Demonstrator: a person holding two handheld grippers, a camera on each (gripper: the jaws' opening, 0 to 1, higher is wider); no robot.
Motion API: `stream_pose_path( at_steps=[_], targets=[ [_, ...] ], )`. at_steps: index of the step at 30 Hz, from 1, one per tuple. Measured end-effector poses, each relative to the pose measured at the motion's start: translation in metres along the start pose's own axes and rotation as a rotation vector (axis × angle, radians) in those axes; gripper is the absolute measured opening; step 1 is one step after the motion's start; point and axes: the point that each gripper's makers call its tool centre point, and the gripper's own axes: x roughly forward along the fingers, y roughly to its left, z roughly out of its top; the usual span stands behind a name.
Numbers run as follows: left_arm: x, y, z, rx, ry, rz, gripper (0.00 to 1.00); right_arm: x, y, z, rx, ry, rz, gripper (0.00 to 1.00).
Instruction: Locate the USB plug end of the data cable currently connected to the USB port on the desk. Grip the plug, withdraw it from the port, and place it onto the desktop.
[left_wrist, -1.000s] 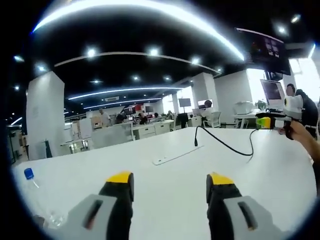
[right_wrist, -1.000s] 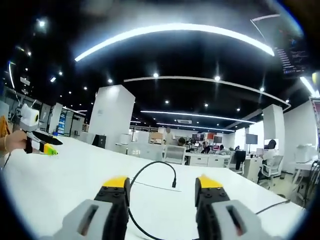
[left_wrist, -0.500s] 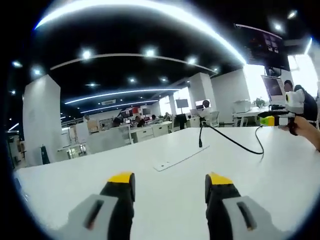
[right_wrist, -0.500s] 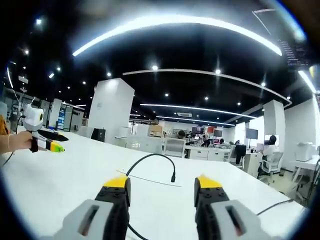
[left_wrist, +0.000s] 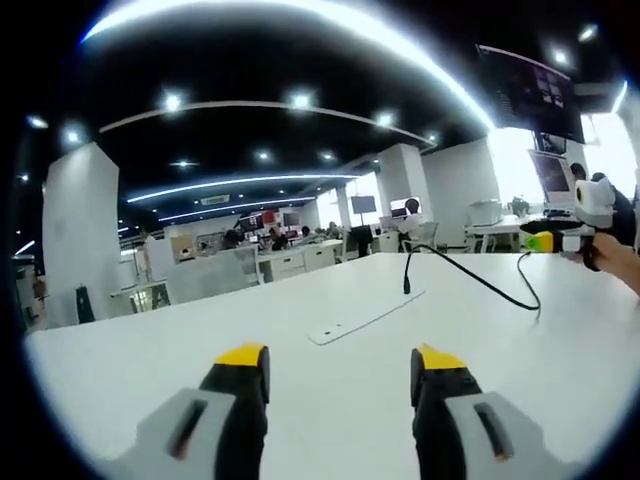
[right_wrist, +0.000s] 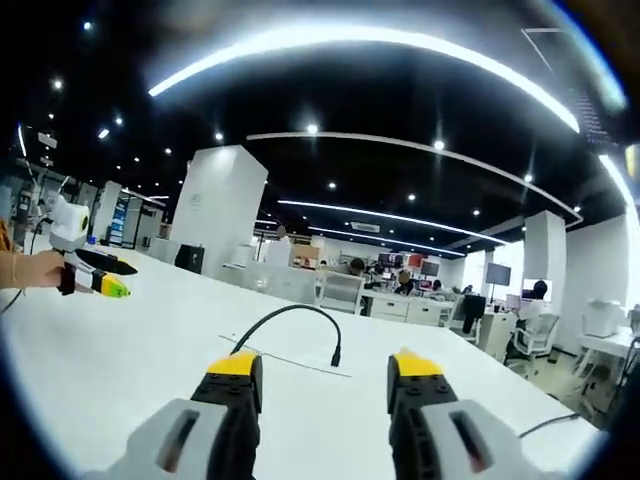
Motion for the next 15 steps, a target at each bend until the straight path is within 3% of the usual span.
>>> stream_pose_path(
  at_steps=[15],
  targets=[
    [0.024,0.000,-0.014,0.006,0.037,-0.015,0.57,0.018,-0.014,-0.011,0.033,0.030,-0.030,0.51]
  ],
)
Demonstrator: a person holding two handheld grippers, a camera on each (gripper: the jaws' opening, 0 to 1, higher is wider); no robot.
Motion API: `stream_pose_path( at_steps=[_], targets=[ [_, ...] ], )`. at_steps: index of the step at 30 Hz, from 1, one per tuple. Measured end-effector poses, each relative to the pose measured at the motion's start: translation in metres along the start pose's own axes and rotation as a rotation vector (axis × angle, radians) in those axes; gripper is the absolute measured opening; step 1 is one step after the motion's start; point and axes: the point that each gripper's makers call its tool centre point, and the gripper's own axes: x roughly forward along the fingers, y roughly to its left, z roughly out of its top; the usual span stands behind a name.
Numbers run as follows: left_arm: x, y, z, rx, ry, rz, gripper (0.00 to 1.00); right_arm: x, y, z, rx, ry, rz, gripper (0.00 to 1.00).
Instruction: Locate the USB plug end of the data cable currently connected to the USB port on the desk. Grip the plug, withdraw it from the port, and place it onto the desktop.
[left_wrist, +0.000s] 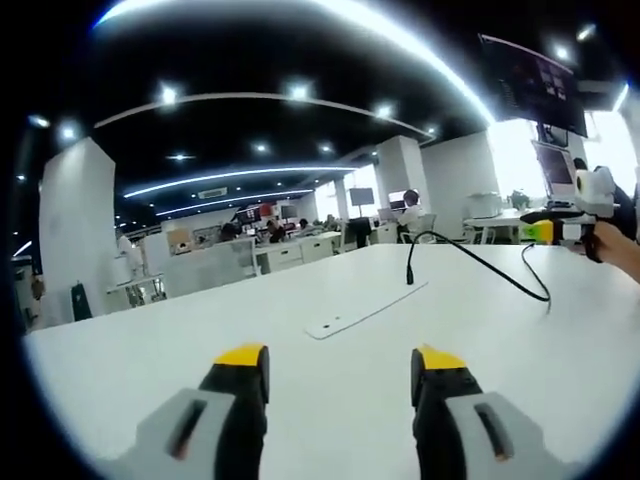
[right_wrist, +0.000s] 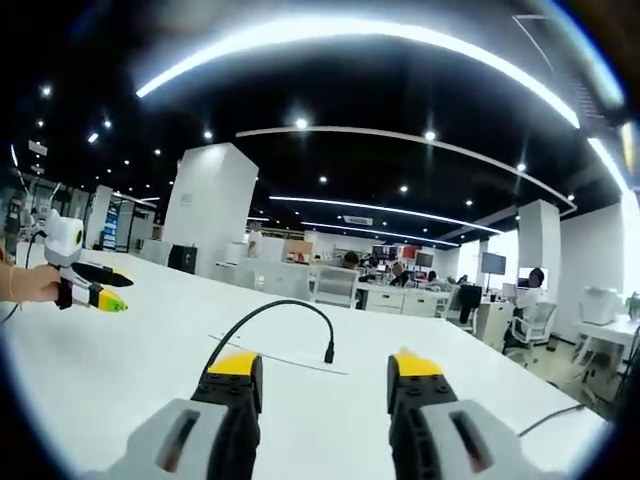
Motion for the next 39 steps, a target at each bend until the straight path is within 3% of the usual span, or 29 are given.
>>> stream_pose_path(
  at_steps=[12,15,24,39],
  targets=[
    [0.022,-0.012,-0.002,0.030,0.017,-0.042,0.58,0.013,-0.015,-0.003,0.033,0.001,-0.041,0.51],
    [0.026,-0.016,-0.004,0.072,0.026,-0.057,0.58,0.018,-0.016,-0.005,0.035,0.007,-0.044,0.51],
    [0.041,-0.024,-0.008,0.088,-0.005,-0.084,0.58,0.038,-0.014,-0.014,0.069,0.030,-0.032,0.50],
    [0.062,-0.035,-0.013,0.033,-0.035,-0.134,0.59,0.061,-0.001,-0.032,0.098,0.092,0.007,0.50]
  ],
)
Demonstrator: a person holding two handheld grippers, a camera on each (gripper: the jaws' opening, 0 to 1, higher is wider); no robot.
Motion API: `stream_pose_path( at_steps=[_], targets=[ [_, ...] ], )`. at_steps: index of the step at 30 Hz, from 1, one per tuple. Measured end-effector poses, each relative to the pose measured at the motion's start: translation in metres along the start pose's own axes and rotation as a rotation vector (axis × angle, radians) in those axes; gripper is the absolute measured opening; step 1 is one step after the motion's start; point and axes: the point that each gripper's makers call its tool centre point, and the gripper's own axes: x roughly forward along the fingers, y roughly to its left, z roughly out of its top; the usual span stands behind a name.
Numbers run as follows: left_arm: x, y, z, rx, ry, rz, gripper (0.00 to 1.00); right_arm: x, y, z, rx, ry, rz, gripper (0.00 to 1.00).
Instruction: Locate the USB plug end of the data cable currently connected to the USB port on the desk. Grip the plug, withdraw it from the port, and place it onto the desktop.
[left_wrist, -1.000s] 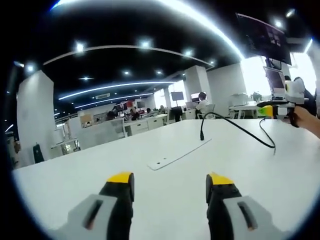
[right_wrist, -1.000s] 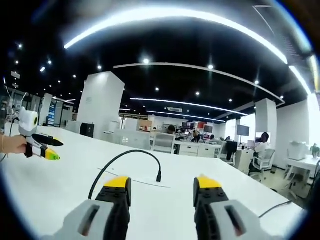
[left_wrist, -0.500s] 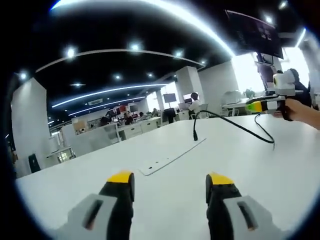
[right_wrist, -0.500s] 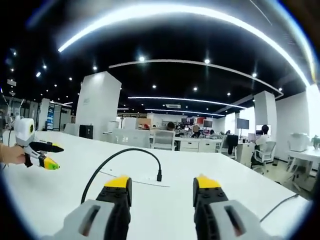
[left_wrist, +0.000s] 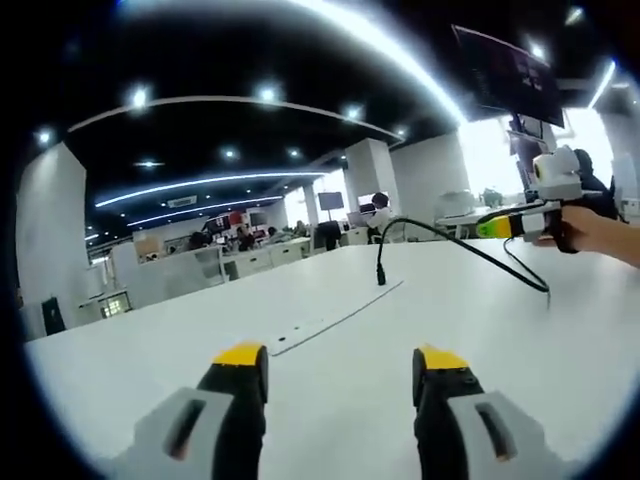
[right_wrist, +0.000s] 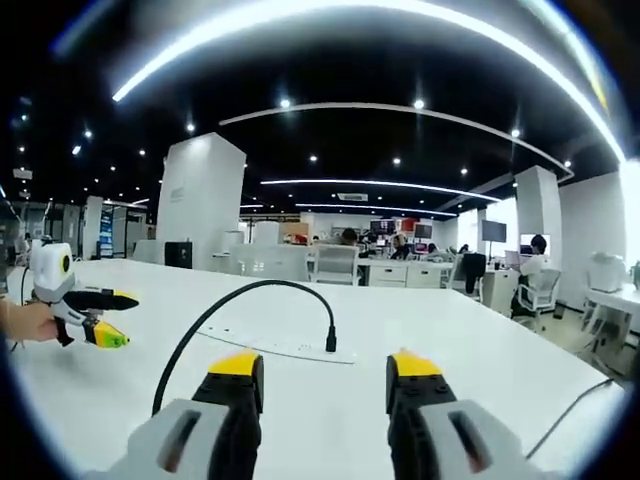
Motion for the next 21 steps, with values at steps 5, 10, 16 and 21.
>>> stream_pose_path(
  at_steps=[5,10,16,21],
  targets=[
    [0.008,-0.004,-0.002,0.006,0.006,-0.008,0.59,0.011,0.002,-0.004,-0.017,0.019,0.002,0.50],
    [0.016,-0.017,-0.004,0.030,0.016,-0.043,0.59,0.020,0.004,-0.009,0.022,0.039,0.012,0.50],
    [0.021,-0.031,-0.003,0.057,0.012,-0.084,0.59,0.028,0.002,-0.006,0.025,0.024,0.004,0.50],
    [0.022,-0.035,0.000,0.048,0.000,-0.098,0.59,0.036,-0.004,-0.006,0.024,0.016,-0.015,0.50]
  ],
)
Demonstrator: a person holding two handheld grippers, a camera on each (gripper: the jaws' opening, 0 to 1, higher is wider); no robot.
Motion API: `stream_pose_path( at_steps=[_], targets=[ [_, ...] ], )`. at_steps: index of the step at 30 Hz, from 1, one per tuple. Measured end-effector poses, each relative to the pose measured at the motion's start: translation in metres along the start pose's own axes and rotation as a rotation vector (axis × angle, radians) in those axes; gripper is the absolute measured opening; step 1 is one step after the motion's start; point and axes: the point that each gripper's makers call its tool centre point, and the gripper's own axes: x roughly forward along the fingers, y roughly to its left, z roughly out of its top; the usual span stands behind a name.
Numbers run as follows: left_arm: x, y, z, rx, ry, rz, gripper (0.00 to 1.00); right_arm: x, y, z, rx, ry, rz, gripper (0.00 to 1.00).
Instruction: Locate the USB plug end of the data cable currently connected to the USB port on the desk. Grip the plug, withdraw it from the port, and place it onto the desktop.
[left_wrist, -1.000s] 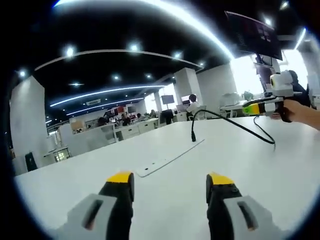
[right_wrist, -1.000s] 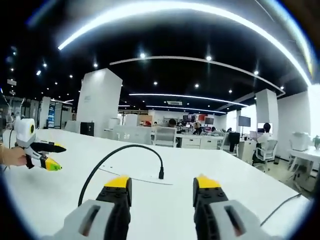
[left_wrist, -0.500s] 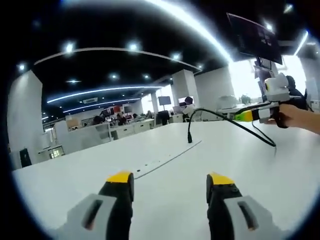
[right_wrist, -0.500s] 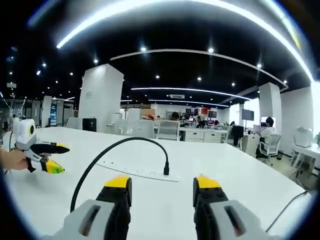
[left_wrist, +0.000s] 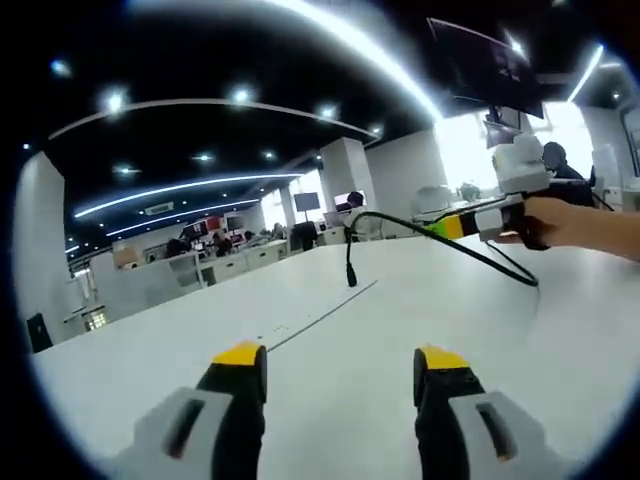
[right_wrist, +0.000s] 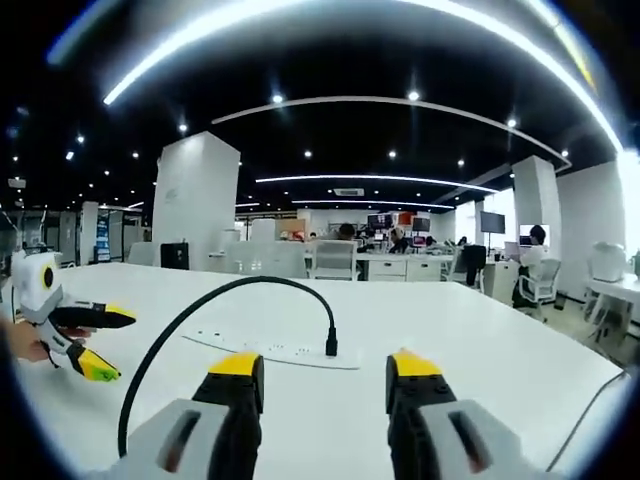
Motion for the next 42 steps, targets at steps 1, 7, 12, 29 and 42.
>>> stream_pose_path(
  at_steps=[1,7,12,29,42],
  targets=[
    [0.000,0.000,0.001,-0.003,-0.002,0.000,0.59,0.001,0.000,0.000,-0.001,-0.001,-0.001,0.50],
    [0.007,0.004,0.005,-0.027,-0.012,0.002,0.59,0.011,0.005,-0.006,-0.020,0.000,0.007,0.50],
    [0.014,0.001,0.010,-0.027,-0.029,-0.009,0.59,0.020,0.011,-0.011,-0.034,0.006,0.013,0.50],
    [0.029,-0.018,0.007,-0.023,-0.037,-0.064,0.59,0.050,0.006,-0.005,-0.076,0.005,-0.005,0.52],
    [0.048,-0.015,-0.002,-0.024,-0.033,-0.043,0.56,0.055,0.002,-0.010,-0.089,-0.001,0.008,0.57]
  ],
)
